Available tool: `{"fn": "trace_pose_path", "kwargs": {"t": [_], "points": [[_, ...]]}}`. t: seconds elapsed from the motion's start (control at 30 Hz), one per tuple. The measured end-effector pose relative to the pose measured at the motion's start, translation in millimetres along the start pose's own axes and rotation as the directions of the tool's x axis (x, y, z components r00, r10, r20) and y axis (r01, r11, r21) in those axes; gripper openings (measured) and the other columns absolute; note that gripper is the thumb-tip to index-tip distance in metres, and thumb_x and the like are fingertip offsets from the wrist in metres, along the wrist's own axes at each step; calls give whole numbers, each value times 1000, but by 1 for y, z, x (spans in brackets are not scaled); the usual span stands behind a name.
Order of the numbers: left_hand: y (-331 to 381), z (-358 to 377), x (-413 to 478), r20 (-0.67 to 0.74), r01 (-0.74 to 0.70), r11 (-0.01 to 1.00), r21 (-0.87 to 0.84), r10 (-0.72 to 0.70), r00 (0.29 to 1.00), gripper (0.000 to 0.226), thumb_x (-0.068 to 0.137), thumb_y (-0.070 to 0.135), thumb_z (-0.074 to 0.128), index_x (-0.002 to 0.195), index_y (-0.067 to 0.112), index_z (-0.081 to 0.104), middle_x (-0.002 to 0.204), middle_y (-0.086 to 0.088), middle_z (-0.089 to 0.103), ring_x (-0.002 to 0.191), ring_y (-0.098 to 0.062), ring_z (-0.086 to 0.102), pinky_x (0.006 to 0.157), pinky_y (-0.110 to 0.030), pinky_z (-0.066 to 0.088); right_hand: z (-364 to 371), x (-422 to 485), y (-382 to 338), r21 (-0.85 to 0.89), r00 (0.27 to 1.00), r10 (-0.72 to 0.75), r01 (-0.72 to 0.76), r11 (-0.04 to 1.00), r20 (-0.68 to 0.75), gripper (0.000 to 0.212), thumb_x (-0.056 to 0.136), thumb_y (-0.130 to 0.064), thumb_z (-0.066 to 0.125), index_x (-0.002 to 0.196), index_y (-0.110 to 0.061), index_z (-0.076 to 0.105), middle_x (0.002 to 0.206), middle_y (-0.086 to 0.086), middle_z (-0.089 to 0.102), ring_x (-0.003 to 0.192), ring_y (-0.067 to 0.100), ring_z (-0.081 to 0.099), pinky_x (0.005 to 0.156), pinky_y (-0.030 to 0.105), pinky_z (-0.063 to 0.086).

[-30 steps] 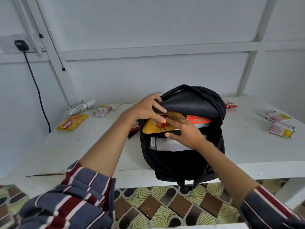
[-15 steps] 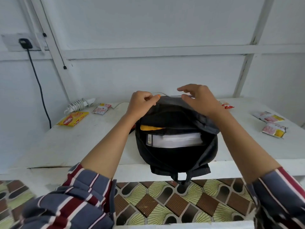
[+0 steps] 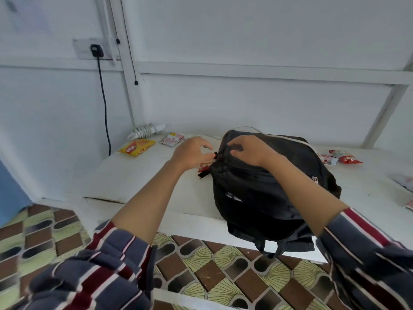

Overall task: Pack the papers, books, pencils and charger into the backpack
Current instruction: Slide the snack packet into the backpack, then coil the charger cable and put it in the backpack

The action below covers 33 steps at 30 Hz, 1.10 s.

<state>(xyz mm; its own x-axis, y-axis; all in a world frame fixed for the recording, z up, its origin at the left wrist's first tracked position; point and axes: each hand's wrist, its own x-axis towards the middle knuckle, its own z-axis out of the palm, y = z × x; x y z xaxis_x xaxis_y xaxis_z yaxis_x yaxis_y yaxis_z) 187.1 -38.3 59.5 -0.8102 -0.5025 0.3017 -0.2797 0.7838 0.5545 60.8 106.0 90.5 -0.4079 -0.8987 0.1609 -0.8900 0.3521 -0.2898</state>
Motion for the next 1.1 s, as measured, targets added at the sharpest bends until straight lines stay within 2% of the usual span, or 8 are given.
{"fn": "trace_pose_path", "kwargs": {"t": [0.1, 0.2, 0.33, 0.47, 0.63, 0.8, 0.93, 1.1], "points": [[-26, -16, -5, -15, 62, 998, 23, -62, 998, 28, 82, 32, 68, 107, 20, 67, 127, 5, 57, 117, -15, 52, 91, -31, 42, 17, 22, -16, 11, 999, -21, 21, 1000, 40, 37, 93, -20, 50, 130, -16, 53, 130, 5, 56, 117, 20, 52, 97, 28, 37], [-58, -33, -7, -31, 114, 991, 64, -112, 993, 24, 81, 36, 69, 103, 27, 66, 132, 9, 54, 121, -14, 49, 94, -34, 42, 36, 49, -35, 11, 993, -61, 60, 998, 97, 38, 94, -22, 50, 132, -17, 50, 137, 2, 50, 121, 19, 48, 100, 28, 35], [-105, -55, -5, -37, 163, 981, 102, -160, 986, 25, 81, 37, 69, 104, 28, 66, 125, 8, 58, 118, -15, 52, 94, -35, 43, 67, 94, -65, -13, 990, -79, 81, 997, 113, 38, 94, -25, 50, 132, -19, 50, 142, 0, 44, 127, 18, 43, 106, 32, 32], [-152, -81, 6, -13, 190, 963, 190, -191, 981, 29, 82, 38, 67, 109, 28, 64, 129, 10, 55, 117, -12, 51, 89, -27, 38, 98, 138, -95, -22, 990, -71, 74, 997, 125, 40, 93, -27, 51, 133, -20, 49, 143, 3, 43, 130, 20, 40, 104, 32, 31], [-201, -107, 24, -4, 189, 935, 299, -197, 980, 36, 86, 39, 62, 120, 28, 61, 134, 10, 51, 119, -15, 48, 86, -26, 34, 133, 187, -122, -7, 992, -54, 55, 998, 111, 43, 92, -25, 53, 134, -19, 48, 142, 4, 45, 131, 22, 38, 103, 29, 31], [-244, -115, 51, 53, 184, 919, 347, -215, 975, 39, 87, 38, 58, 125, 31, 57, 132, 5, 52, 121, -18, 48, 87, -28, 37, 157, 233, -128, 18, 992, -35, 33, 999, 119, 44, 92, -23, 54, 135, -16, 47, 142, 4, 45, 130, 23, 40, 105, 30, 30], [-269, -115, 84, 69, 183, 908, 377, -225, 972, 34, 88, 35, 53, 121, 30, 60, 126, 2, 56, 116, -21, 50, 85, -30, 40, 168, 277, -119, 20, 993, -14, 12, 1000, 115, 42, 91, -21, 53, 133, -17, 50, 140, 1, 48, 131, 18, 40, 106, 29, 28], [-296, -109, 131, 72, 184, 914, 363, -224, 972, 40, 88, 35, 56, 127, 25, 56, 133, 0, 52, 121, -19, 47, 91, -30, 40, 173, 332, -99, 14, 992, -2, 0, 1000, 128, 42, 90, -20, 53, 132, -17, 51, 142, 2, 44, 131, 20, 39, 107, 31, 31]]}}
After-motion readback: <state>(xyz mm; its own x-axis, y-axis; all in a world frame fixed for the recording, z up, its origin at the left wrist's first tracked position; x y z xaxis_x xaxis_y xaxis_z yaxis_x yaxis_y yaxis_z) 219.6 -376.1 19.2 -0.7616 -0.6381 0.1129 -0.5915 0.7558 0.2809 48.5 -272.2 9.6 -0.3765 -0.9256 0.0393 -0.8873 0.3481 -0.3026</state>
